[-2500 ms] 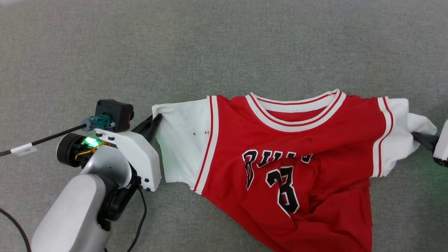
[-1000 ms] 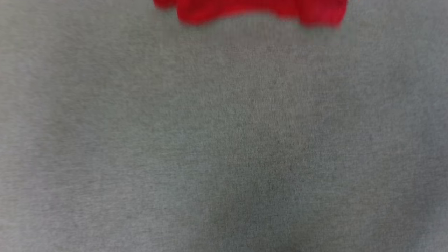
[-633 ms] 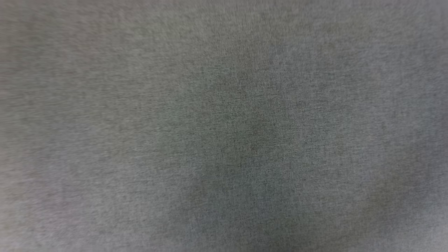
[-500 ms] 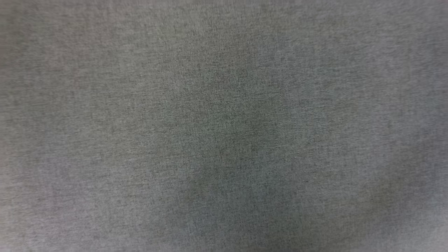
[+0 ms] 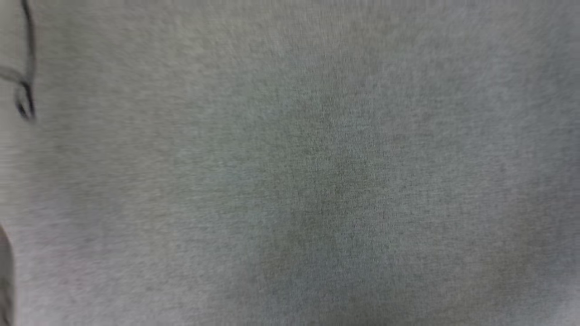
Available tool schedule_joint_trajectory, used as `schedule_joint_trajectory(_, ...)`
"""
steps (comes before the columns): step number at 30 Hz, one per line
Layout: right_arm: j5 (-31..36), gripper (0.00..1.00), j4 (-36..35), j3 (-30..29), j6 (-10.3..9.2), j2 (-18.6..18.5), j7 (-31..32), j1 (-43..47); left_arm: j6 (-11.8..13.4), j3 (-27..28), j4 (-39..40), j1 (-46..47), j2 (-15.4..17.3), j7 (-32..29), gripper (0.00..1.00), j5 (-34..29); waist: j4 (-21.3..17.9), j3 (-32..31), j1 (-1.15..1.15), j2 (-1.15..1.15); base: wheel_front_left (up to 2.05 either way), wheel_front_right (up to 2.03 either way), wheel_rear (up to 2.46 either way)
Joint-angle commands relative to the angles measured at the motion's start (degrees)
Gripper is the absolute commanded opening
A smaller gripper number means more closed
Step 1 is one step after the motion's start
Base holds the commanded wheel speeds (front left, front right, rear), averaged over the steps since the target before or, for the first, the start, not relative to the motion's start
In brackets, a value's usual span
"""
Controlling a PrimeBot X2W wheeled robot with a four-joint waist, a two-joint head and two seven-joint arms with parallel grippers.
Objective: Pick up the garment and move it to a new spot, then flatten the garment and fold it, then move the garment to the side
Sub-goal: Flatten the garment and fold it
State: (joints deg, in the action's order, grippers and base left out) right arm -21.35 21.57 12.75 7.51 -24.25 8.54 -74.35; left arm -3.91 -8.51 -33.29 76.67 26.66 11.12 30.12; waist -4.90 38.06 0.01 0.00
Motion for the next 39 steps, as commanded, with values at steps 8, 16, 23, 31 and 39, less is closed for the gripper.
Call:
schedule_joint_trajectory(8,-4.1,0.00,-9.1,-3.5,-0.04,-1.1,5.6,27.5,1.5,2.8,8.8,-29.2,-1.4,2.3,0.00,4.4,2.7,-15.5,-0.01,0.00,0.00,0.00,0.00)
schedule_joint_trajectory(16,-6.2,0.00,-14.6,-8.7,-0.04,1.2,8.5,50.8,5.0,1.6,19.0,-55.1,-2.2,-1.5,0.00,5.9,3.2,-23.7,-0.01,0.00,0.00,0.00,0.00)
schedule_joint_trajectory(23,-3.3,0.00,-19.2,-12.2,-0.05,5.1,9.2,69.3,9.7,0.6,27.7,-73.7,-3.0,-5.4,0.00,6.7,3.6,-28.6,-0.01,0.00,0.00,0.00,0.00)
schedule_joint_trajectory(31,1.8,0.00,-24.2,-17.3,-0.04,13.9,11.5,87.9,13.6,-2.1,33.9,-90.3,-3.6,-10.7,0.00,7.5,5.2,-33.9,-0.01,0.00,0.00,0.00,0.00)
schedule_joint_trajectory(39,3.1,1.00,-25.4,-21.8,-0.04,19.6,14.3,96.8,17.0,-2.2,36.5,-96.1,-4.6,-10.9,0.00,7.2,6.6,-36.6,-0.01,0.00,0.00,0.00,0.00)
